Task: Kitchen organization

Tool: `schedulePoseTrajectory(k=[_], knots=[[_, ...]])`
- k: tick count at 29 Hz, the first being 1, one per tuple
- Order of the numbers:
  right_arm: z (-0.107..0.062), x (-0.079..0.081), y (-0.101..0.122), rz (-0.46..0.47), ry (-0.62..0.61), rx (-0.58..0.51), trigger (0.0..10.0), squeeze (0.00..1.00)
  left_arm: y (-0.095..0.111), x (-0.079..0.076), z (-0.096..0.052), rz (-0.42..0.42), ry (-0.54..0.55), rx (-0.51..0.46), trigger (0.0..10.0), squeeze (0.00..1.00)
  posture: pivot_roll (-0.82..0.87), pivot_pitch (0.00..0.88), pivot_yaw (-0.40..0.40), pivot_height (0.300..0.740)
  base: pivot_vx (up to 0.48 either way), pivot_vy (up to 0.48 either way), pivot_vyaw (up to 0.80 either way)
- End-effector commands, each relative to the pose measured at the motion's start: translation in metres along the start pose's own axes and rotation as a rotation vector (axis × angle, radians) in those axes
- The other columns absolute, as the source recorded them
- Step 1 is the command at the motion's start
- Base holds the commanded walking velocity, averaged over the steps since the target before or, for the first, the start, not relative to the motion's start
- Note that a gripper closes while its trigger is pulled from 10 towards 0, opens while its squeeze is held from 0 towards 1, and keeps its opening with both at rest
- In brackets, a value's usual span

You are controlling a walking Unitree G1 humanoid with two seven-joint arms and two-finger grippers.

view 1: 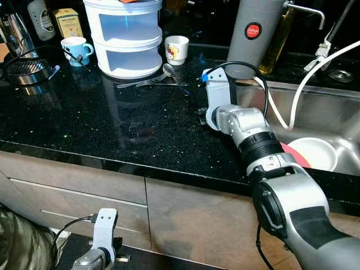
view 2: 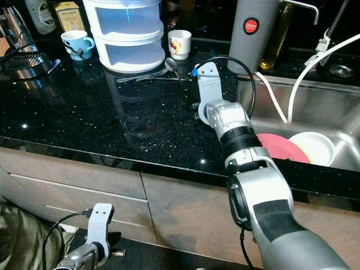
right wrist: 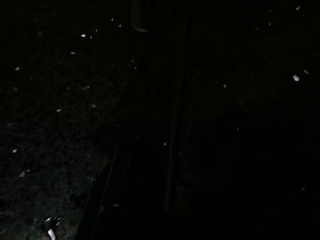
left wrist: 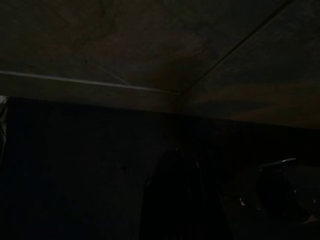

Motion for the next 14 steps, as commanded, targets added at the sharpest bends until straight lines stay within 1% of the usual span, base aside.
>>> schedulePoseTrajectory(k=[1, 4, 7, 8, 9, 10, 14], knots=[[0.004, 0.001, -0.020, 0.026, 0.013, 0.098, 10.0, 0.00, 0.001, -0.003, 0.001, 0.006, -0.010, -0.002, 10.0, 0.00, -0.02, 0.013, -0.025, 0.740, 0.000, 0.000, 0.00], [0.004, 0.001, -0.021, 0.025, 0.014, 0.106, 10.0, 0.00, 0.001, -0.003, 0.001, 0.004, -0.009, -0.002, 10.0, 0.00, -0.02, 0.013, -0.025, 0.740, 0.000, 0.000, 0.00], [0.005, 0.004, -0.031, 0.080, 0.045, 0.151, 10.0, 0.00, 0.002, -0.003, 0.001, 0.003, -0.010, -0.005, 10.0, 0.00, -0.02, 0.015, -0.029, 0.740, 0.000, 0.000, 0.00], [0.005, 0.005, -0.033, 0.092, 0.050, 0.162, 4.8, 0.00, 0.002, -0.003, 0.001, 0.004, -0.011, -0.006, 10.0, 0.00, -0.02, 0.016, -0.029, 0.740, 0.000, 0.000, 0.00], [0.005, 0.005, -0.034, 0.097, 0.052, 0.168, 4.8, 0.00, 0.003, -0.003, 0.001, 0.004, -0.011, -0.007, 10.0, 0.00, -0.02, 0.016, -0.029, 0.740, 0.000, 0.000, 0.00], [0.005, 0.006, -0.036, 0.102, 0.064, 0.180, 0.1, 0.00, 0.003, -0.003, 0.001, 0.003, -0.012, -0.008, 10.0, 0.00, -0.02, 0.016, -0.032, 0.740, 0.000, 0.000, 0.00], [0.004, 0.008, -0.040, 0.099, 0.078, 0.207, 0.0, 0.00, 0.004, -0.003, 0.002, 0.001, -0.013, -0.014, 10.0, 0.00, -0.02, 0.017, -0.033, 0.740, 0.000, 0.000, 0.00]])
Point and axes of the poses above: a point about 5 cm out from each wrist's last joint towards the gripper, its own z axis pointing out of the wrist towards the gripper, its own y axis along the axis of the wrist's last joint, x = y × z, the point moved 3 cm from there along z, pointing out of the wrist towards the gripper, and after that the axes turned 6 degrees about z, right-handed, at the moved point
